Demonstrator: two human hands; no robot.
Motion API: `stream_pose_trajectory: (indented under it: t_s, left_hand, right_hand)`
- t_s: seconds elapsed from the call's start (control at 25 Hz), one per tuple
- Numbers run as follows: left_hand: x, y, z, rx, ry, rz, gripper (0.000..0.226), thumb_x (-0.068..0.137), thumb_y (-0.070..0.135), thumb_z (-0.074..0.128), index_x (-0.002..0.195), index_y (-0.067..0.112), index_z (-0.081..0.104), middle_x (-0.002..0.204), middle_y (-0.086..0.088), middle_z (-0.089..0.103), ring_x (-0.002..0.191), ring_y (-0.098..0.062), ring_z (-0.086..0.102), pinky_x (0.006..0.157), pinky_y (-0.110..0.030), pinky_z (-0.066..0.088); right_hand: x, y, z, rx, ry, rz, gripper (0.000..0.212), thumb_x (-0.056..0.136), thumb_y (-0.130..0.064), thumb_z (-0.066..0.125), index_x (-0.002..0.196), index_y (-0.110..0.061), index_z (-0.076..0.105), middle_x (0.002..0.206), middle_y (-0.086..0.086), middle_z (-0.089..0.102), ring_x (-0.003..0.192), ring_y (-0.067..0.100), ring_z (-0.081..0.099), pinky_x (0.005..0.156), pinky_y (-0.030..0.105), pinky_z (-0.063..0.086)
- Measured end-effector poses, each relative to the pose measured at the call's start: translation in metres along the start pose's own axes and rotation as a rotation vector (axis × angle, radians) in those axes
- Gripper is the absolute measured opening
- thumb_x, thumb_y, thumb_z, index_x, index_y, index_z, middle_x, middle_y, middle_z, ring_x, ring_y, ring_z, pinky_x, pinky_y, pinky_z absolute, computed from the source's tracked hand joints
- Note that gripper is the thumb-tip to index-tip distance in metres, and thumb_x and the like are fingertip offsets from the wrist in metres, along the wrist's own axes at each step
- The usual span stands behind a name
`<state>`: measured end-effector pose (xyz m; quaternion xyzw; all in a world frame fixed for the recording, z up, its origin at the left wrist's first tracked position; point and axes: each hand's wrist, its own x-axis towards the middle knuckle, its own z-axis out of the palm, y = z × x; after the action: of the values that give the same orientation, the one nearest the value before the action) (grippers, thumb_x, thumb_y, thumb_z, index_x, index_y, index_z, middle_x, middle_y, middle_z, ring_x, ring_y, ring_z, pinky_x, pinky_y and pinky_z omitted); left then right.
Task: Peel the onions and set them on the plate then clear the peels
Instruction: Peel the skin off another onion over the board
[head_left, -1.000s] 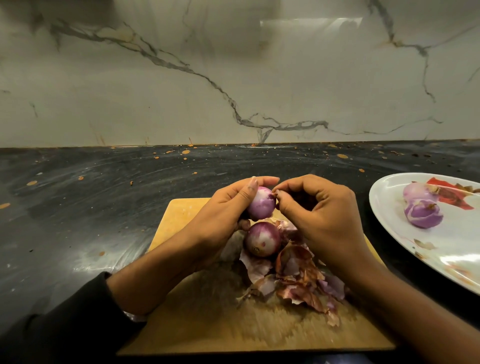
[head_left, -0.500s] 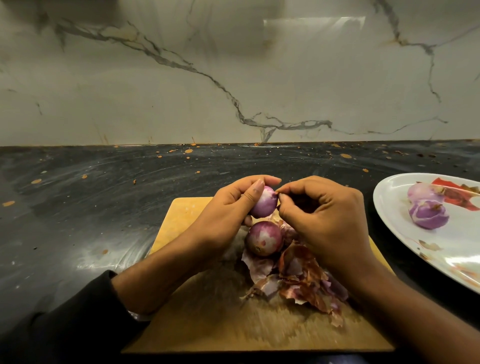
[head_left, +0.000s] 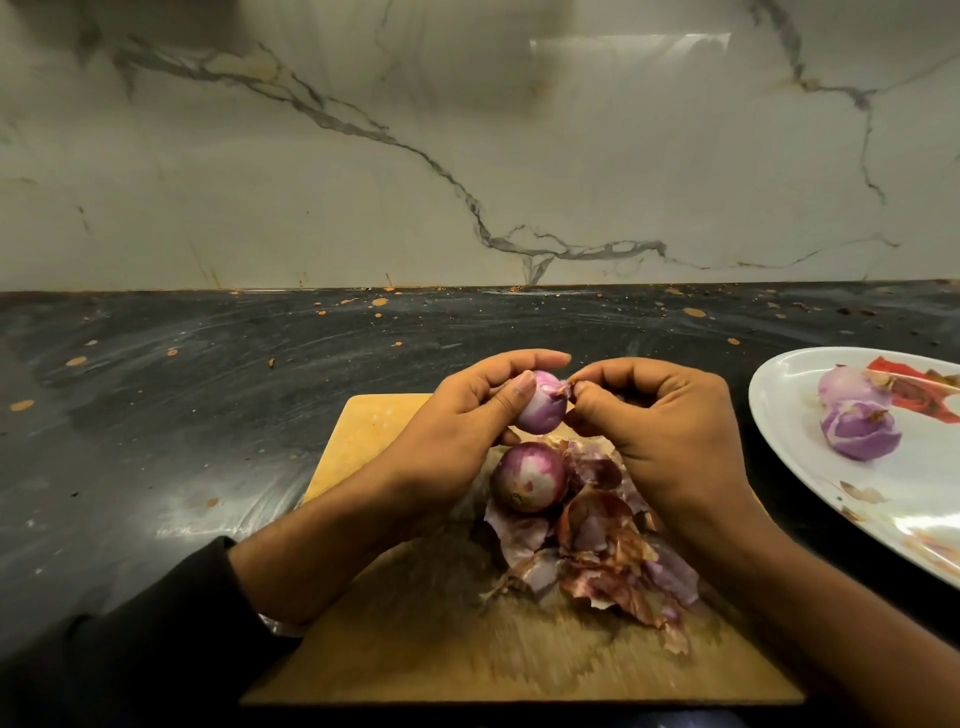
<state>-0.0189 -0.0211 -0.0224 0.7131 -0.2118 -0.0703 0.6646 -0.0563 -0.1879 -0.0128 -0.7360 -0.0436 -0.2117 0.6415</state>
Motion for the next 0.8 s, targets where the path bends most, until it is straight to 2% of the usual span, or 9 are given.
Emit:
stream_pose_trajectory:
  t_s: [0.2, 0.32, 0.4, 0.48, 0.52, 0.68, 0.8]
  left_hand:
    - [0.0017, -0.0014, -0.0029, -0.104, -0.009, -0.035, 0.031, 0.104, 0.017, 0.043, 0.128, 0.020, 0.062, 0.125, -0.015, 0.066, 0.123, -0.043, 0.055, 0.106, -0.070, 0.034]
    - [0.0025, -0.0020, -0.0037, -0.178, -0.002, -0.055, 0.031, 0.103, 0.014, 0.042, 0.129, 0.016, 0.060, 0.128, -0.023, 0.063, 0.125, -0.045, 0.053, 0.109, -0.067, 0.034]
    - [0.0027, -0.0021, -0.0015, -0.212, -0.004, -0.062, 0.031, 0.104, 0.011, 0.042, 0.130, 0.015, 0.058, 0.129, -0.022, 0.062, 0.120, -0.037, 0.060, 0.103, -0.052, 0.046]
    - [0.0033, -0.0010, -0.0002, -0.229, 0.012, -0.068, 0.031, 0.104, 0.010, 0.042, 0.131, 0.014, 0.057, 0.131, -0.020, 0.061, 0.108, -0.023, 0.062, 0.085, -0.031, 0.054]
    - [0.0040, -0.0006, -0.0010, -0.236, 0.032, -0.078, 0.031, 0.104, 0.010, 0.042, 0.131, 0.014, 0.057, 0.132, -0.019, 0.060, 0.105, -0.019, 0.061, 0.080, -0.026, 0.054]
    - [0.0070, 0.0011, -0.0057, -0.288, 0.113, -0.128, 0.032, 0.104, 0.007, 0.040, 0.128, 0.015, 0.060, 0.134, -0.017, 0.058, 0.100, -0.016, 0.061, 0.076, -0.024, 0.055]
    - [0.0061, 0.0037, -0.0043, -0.333, 0.128, -0.139, 0.032, 0.103, 0.005, 0.042, 0.129, 0.012, 0.059, 0.132, -0.016, 0.058, 0.099, -0.018, 0.064, 0.079, -0.025, 0.058]
  right_hand:
    - [0.0052, -0.0004, 0.0014, 0.249, 0.000, 0.252, 0.017, 0.093, -0.002, 0.061, 0.080, -0.007, 0.071, 0.065, 0.005, 0.071, 0.060, 0.012, 0.066, 0.058, 0.018, 0.056]
    - [0.0082, -0.0025, 0.0003, 0.341, -0.013, 0.350, 0.023, 0.097, -0.004, 0.053, 0.079, -0.006, 0.066, 0.065, 0.003, 0.071, 0.060, 0.011, 0.066, 0.056, 0.018, 0.056]
    - [0.0063, -0.0034, -0.0002, 0.243, -0.076, 0.316, 0.021, 0.096, -0.004, 0.053, 0.078, -0.005, 0.063, 0.068, 0.005, 0.070, 0.059, 0.013, 0.065, 0.051, 0.021, 0.052]
    - [0.0033, -0.0034, -0.0009, 0.133, -0.092, 0.244, 0.018, 0.091, -0.003, 0.055, 0.075, -0.005, 0.060, 0.067, 0.008, 0.067, 0.054, 0.015, 0.062, 0.045, 0.022, 0.046]
    - [0.0027, -0.0032, -0.0016, 0.089, -0.085, 0.216, 0.018, 0.090, -0.003, 0.056, 0.072, -0.005, 0.059, 0.064, 0.008, 0.066, 0.051, 0.016, 0.059, 0.044, 0.023, 0.044]
    - [0.0070, 0.0024, -0.0058, 0.024, -0.032, 0.192, 0.021, 0.089, -0.003, 0.055, 0.069, -0.009, 0.059, 0.059, 0.004, 0.061, 0.052, 0.013, 0.054, 0.050, 0.025, 0.044]
    - [0.0066, 0.0053, -0.0052, -0.142, -0.038, 0.081, 0.020, 0.089, -0.007, 0.057, 0.074, -0.013, 0.068, 0.061, -0.002, 0.063, 0.059, 0.008, 0.056, 0.058, 0.026, 0.049]
